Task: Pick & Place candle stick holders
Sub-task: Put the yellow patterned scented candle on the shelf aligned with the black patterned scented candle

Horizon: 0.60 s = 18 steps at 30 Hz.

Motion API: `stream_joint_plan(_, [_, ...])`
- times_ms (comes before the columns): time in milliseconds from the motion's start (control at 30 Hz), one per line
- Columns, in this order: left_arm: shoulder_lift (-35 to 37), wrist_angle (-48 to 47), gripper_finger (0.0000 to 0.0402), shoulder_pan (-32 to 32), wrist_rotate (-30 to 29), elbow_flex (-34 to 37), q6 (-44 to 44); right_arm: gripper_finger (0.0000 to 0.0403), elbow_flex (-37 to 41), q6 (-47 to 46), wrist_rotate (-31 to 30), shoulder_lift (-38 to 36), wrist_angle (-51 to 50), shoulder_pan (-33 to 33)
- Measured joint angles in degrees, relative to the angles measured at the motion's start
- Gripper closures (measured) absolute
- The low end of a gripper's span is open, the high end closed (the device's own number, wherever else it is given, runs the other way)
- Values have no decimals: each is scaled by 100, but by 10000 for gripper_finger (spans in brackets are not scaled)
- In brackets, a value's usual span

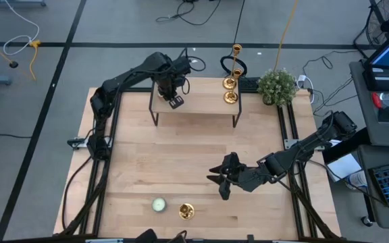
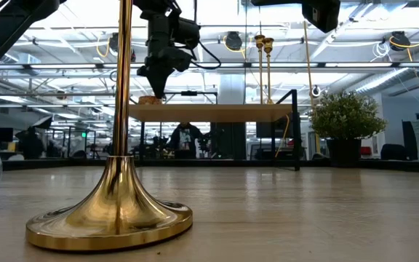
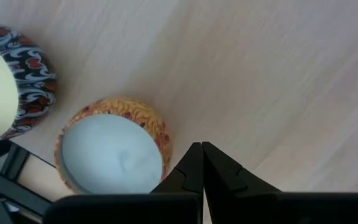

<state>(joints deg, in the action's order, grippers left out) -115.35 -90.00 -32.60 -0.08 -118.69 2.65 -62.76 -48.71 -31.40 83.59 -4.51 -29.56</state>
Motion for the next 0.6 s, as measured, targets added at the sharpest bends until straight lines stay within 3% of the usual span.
stream_joint_plan(600, [2, 0, 401, -30, -347, 1, -175, 259, 0, -11, -4, 0, 0, 0])
